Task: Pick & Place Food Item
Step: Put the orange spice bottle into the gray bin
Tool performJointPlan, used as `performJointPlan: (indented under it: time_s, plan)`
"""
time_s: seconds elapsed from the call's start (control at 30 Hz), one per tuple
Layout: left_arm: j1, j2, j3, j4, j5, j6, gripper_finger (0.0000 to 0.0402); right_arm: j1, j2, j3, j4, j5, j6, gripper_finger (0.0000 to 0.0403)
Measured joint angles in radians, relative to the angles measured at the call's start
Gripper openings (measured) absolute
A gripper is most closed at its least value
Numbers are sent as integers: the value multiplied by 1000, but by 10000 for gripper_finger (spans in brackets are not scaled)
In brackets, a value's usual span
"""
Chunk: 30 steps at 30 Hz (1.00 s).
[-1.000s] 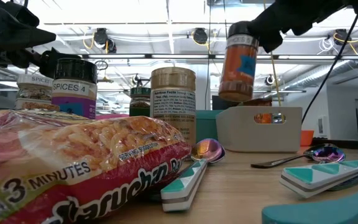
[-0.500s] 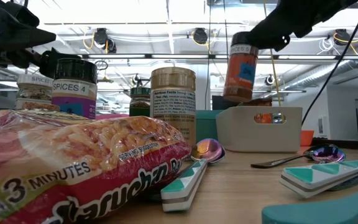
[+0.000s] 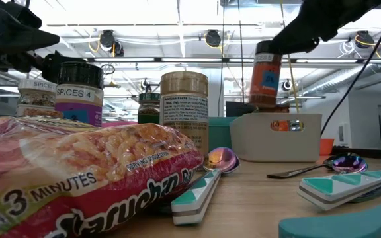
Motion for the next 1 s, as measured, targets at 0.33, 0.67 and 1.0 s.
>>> performJointPlan:
  time_s: [0.33,0.67,1.0]
  plan:
    - [0,0,0,3,0,0,397,34,-66,0,-197,181,123,187]
    - [0,0,0,4,0,0,397,2,-74,-12,-339,271,261,186]
    - [0,0,0,5,0,0,397,-166,-74,-138,-221,180,219,186]
